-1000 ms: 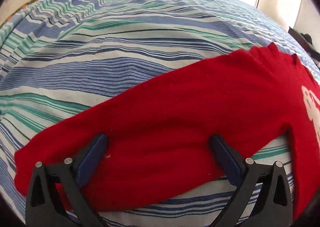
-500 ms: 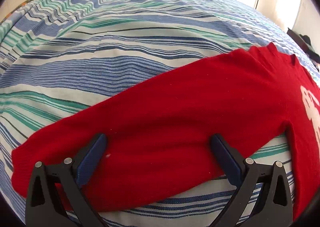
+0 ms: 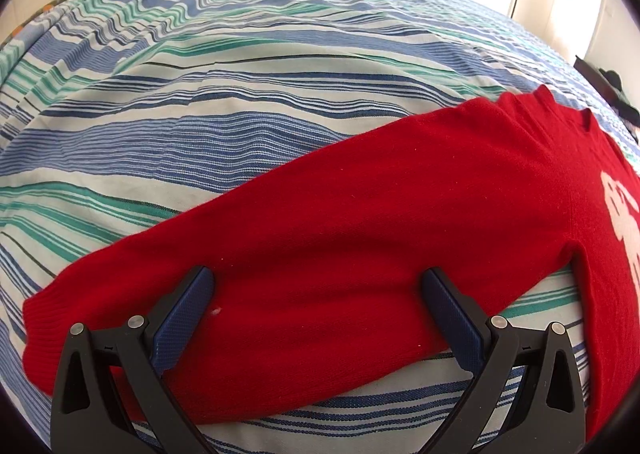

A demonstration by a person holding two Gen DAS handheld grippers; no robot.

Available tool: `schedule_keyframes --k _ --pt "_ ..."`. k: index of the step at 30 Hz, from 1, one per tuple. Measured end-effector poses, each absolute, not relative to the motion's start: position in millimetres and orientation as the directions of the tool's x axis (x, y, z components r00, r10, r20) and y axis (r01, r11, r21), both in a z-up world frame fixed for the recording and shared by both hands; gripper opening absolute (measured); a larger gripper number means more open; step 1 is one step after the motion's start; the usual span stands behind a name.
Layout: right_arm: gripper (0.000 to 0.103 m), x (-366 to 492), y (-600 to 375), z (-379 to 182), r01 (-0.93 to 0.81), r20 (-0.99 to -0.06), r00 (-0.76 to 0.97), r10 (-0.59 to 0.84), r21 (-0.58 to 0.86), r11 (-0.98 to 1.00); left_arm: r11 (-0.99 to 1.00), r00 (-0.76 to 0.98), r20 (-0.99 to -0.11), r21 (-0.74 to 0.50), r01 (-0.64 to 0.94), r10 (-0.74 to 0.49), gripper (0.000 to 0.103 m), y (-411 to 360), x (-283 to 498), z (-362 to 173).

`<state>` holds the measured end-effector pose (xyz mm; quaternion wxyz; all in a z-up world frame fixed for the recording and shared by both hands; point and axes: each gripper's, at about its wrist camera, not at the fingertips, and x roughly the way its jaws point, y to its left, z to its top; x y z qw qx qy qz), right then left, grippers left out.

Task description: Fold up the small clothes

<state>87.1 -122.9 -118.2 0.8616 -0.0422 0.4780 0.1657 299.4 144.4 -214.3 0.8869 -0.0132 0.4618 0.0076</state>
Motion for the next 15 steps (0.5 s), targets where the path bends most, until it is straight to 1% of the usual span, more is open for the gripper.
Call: schedule_keyframes --k 5,8,10,12,15 --pt "0.072 89 -147 -111 -0.302 -0.825 0.518 0.227 0.072 0.951 1.000 0.573 -0.819 -0.016 -0.026 0.002 0.103 145 300 -214" --pt "0.072 96 -179 -105 -0.248 -0.821 0.549 0.157 0.019 0.969 1.000 0.573 -0.819 -0.016 -0.026 0.002 0.103 145 300 -214" --pt "0.072 99 -203 -110 -0.215 -0.839 0.532 0.117 0.000 0.977 1.000 0.573 -0.819 -0.016 -0.026 0.002 0.103 144 300 -214" --pt "0.072 92 -219 -119 -0.231 -0.856 0.500 0.134 0.017 0.973 1.000 0.573 -0.819 -0.016 -0.026 0.002 0.103 145 300 -214" --pt "0.072 59 -217 -144 -0.310 -0.887 0.431 0.167 0.029 0.950 1.000 0.573 -0.819 -0.016 -0.026 0.002 0.103 144 300 -214"
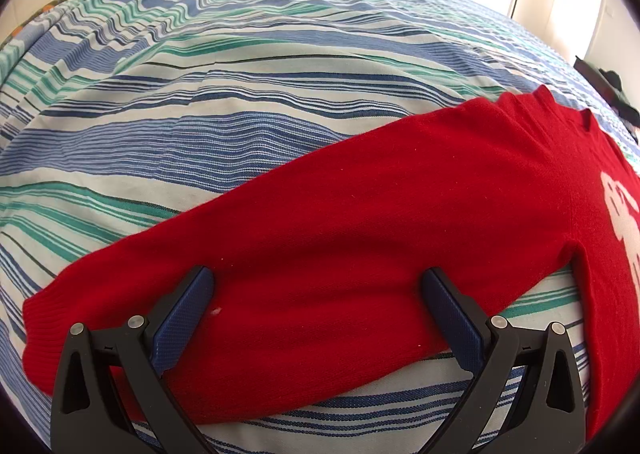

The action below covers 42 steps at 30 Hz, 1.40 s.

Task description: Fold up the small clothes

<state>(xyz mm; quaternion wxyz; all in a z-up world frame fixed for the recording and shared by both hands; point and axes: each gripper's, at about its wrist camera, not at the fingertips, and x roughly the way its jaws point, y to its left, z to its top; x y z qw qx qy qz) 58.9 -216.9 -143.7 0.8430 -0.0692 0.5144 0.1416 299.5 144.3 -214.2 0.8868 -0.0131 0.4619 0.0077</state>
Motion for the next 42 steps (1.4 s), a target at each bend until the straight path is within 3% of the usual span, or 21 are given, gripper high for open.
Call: schedule_keyframes --k 3,7,10,13,17,22,28,33,38,42 --pt "0.074 11 -197 -161 -0.428 -0.906 0.338 0.256 0.095 0.899 1.000 0.577 -0.817 -0.014 -0.027 0.004 0.103 144 300 -215" --pt "0.070 -16 -199 -135 -0.526 -0.856 0.381 0.350 0.110 0.843 0.999 0.576 -0.818 -0.018 -0.027 0.000 0.103 144 300 -214" --pt "0.071 4 -239 -117 -0.370 -0.797 0.517 0.312 0.120 0.921 1.000 0.576 -0.817 -0.012 -0.028 0.007 0.103 143 300 -214" --pt "0.072 28 -283 -123 -0.217 -0.791 0.534 0.299 0.214 0.952 1.000 0.576 -0.817 -0.011 -0.028 0.007 0.103 143 300 -214" --pt "0.072 24 -309 -151 -0.158 -0.837 0.435 0.331 0.291 0.944 0.999 0.577 -0.817 -0.013 -0.029 0.006 0.103 144 300 -215" --pt "0.072 0 -322 -149 -0.136 -0.825 0.433 0.364 0.339 0.931 0.999 0.565 -0.825 -0.033 -0.031 -0.010 0.103 146 302 -215" --pt "0.072 -2 -403 -118 0.067 -0.728 0.621 0.291 0.419 0.905 0.995 0.560 -0.829 -0.058 -0.076 -0.006 0.102 145 284 -186" --pt "0.072 18 -528 -121 0.292 -0.636 0.745 0.204 0.584 0.758 0.987 0.678 -0.734 -0.133 -0.088 -0.038 0.102 130 223 -127" --pt "0.071 28 -636 -166 0.484 -0.597 0.793 0.120 0.738 0.471 0.972 0.719 -0.693 -0.196 -0.127 -0.046 0.102 114 164 -104" --pt "0.057 25 -675 -189 0.506 -0.553 0.830 0.070 0.800 0.321 0.970 0.701 -0.713 -0.184 -0.161 -0.019 0.102 102 138 -118"
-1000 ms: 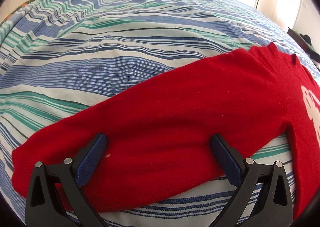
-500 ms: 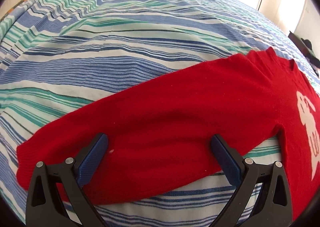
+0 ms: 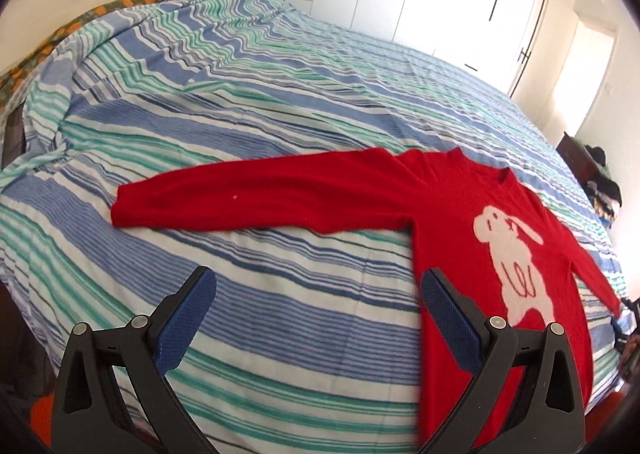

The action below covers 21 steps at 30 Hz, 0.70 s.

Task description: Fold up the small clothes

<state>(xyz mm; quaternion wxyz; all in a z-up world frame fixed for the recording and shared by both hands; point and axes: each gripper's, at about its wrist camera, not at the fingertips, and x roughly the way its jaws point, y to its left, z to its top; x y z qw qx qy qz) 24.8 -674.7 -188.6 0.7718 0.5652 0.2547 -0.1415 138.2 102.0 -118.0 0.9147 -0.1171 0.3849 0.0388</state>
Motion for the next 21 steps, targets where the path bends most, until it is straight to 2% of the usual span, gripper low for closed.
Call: schedule_keyframes --k 5,7,8,9,11,15,21 --pt "0.057 52 -691 -190 0.510 -0.558 0.826 0.073 0.797 0.323 0.964 0.659 -0.752 -0.186 -0.192 -0.014 0.102 96 133 -144" --pt "0.049 60 -693 -190 0.532 -0.580 0.813 0.053 0.777 0.336 0.963 0.658 -0.753 -0.183 -0.196 -0.009 0.102 95 132 -150" --pt "0.035 62 -693 -189 0.554 -0.598 0.801 0.032 0.761 0.337 0.963 0.659 -0.752 -0.185 -0.198 -0.009 0.102 95 132 -152" --pt "0.015 62 -696 -190 0.581 -0.621 0.784 0.016 0.742 0.335 0.962 0.660 -0.751 -0.188 -0.200 -0.010 0.102 97 132 -153" --pt "0.005 61 -696 -191 0.611 -0.647 0.762 0.003 0.721 0.326 0.959 0.657 -0.754 -0.195 -0.207 -0.012 0.102 101 131 -156" --pt "0.005 64 -690 -159 0.595 -0.645 0.764 -0.018 0.693 0.406 0.955 0.663 -0.749 -0.187 -0.230 0.013 0.102 111 124 -160" --pt "0.005 121 -621 -59 0.367 -0.537 0.839 0.093 0.684 0.630 0.938 0.659 -0.752 -0.208 -0.276 0.027 0.102 124 118 -172"
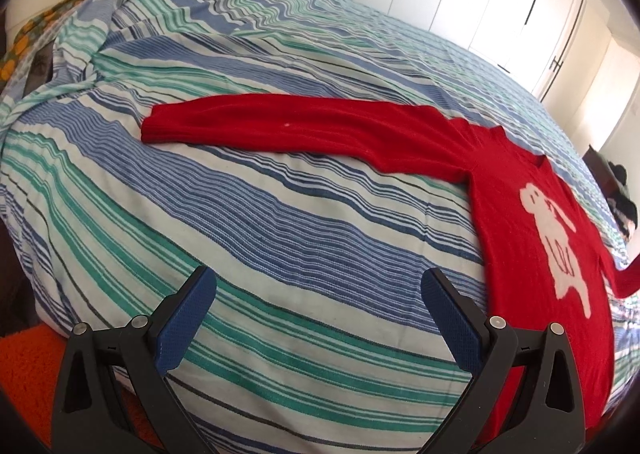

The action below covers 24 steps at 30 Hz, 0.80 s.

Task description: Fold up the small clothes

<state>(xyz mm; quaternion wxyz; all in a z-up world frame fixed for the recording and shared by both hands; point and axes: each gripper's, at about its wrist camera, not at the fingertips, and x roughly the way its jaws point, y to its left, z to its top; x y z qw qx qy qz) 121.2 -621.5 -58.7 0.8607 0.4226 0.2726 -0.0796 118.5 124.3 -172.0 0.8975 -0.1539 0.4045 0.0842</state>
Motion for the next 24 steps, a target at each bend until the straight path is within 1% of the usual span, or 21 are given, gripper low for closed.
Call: schedule_keyframes --k 3,6,8,11,13,14,15,16,17,20,22,24 --pt "0.005 161 -559 -15 0.217 -0.494 0.844 0.209 0.672 0.708 0.939 0.675 -0.738 -0.221 -0.265 0.017 0.102 125 117 -170" --pt "0.005 191 -478 12 0.065 -0.483 0.809 0.336 0.641 0.765 0.942 0.684 -0.730 -0.229 -0.245 0.000 0.102 125 115 -169" --pt "0.005 202 -420 16 -0.026 -0.485 0.770 0.414 0.625 0.781 0.945 0.685 -0.728 -0.223 -0.240 0.002 0.102 126 113 -168" --pt "0.005 218 -341 7 -0.145 -0.480 0.692 0.539 0.640 0.755 0.939 0.685 -0.728 -0.233 -0.252 0.003 0.102 132 111 -168" --pt "0.010 220 -295 -7 -0.208 -0.477 0.633 0.609 0.653 0.728 0.931 0.683 -0.730 -0.249 -0.268 0.001 0.102 137 110 -170" --pt "0.024 226 -274 -15 -0.230 -0.483 0.594 0.644 0.665 0.711 0.926 0.682 -0.731 -0.257 -0.276 0.001 0.102 139 109 -170" --pt "0.065 229 -254 -29 -0.245 -0.492 0.536 0.686 0.686 0.685 0.923 0.682 -0.732 -0.263 -0.282 0.000 0.102 140 109 -171" --pt "0.081 231 -239 -43 -0.245 -0.499 0.488 0.716 0.710 0.661 0.920 0.681 -0.732 -0.267 -0.286 -0.001 0.102 141 109 -171" --pt "0.083 230 -232 -54 -0.244 -0.480 0.467 0.742 0.737 0.630 0.918 0.681 -0.733 -0.271 -0.289 -0.002 0.102 141 109 -171" --pt "0.080 223 -246 -73 -0.221 -0.434 0.455 0.778 0.791 0.571 0.920 0.679 -0.734 -0.270 -0.285 -0.006 0.102 140 109 -171" --pt "0.076 224 -287 -75 -0.176 -0.417 0.507 0.754 0.807 0.564 0.924 0.674 -0.739 -0.263 -0.277 -0.008 0.102 137 112 -173" --pt "0.068 221 -335 -75 -0.106 -0.447 0.568 0.691 0.793 0.600 0.929 0.665 -0.746 -0.255 -0.268 -0.013 0.102 133 115 -175"
